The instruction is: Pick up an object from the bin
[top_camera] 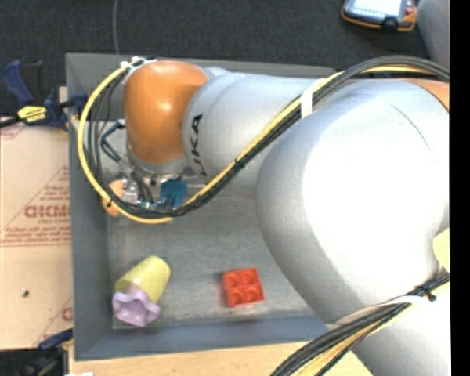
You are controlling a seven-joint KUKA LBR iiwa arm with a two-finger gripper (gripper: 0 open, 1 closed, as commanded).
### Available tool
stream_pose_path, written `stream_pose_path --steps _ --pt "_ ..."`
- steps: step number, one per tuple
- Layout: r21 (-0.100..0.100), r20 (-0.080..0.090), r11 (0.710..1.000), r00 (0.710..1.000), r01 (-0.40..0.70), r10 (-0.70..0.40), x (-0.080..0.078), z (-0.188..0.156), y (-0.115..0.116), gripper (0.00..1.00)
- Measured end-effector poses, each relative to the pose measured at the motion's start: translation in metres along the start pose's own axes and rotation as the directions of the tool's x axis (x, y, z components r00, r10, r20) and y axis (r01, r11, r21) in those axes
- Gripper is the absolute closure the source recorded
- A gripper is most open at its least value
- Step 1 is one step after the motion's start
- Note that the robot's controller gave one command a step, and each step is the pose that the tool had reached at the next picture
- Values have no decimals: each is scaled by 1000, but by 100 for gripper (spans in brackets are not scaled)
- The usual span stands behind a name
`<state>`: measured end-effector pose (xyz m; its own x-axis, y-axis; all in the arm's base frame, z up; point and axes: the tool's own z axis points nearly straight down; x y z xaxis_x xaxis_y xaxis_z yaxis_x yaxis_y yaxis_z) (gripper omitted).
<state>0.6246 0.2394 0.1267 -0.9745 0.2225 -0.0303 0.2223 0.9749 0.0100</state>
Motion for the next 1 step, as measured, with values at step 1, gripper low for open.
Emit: stream_pose_path --steps 1 --pt "4 -7 1000 1000 0 0 1 -13 -1 100"
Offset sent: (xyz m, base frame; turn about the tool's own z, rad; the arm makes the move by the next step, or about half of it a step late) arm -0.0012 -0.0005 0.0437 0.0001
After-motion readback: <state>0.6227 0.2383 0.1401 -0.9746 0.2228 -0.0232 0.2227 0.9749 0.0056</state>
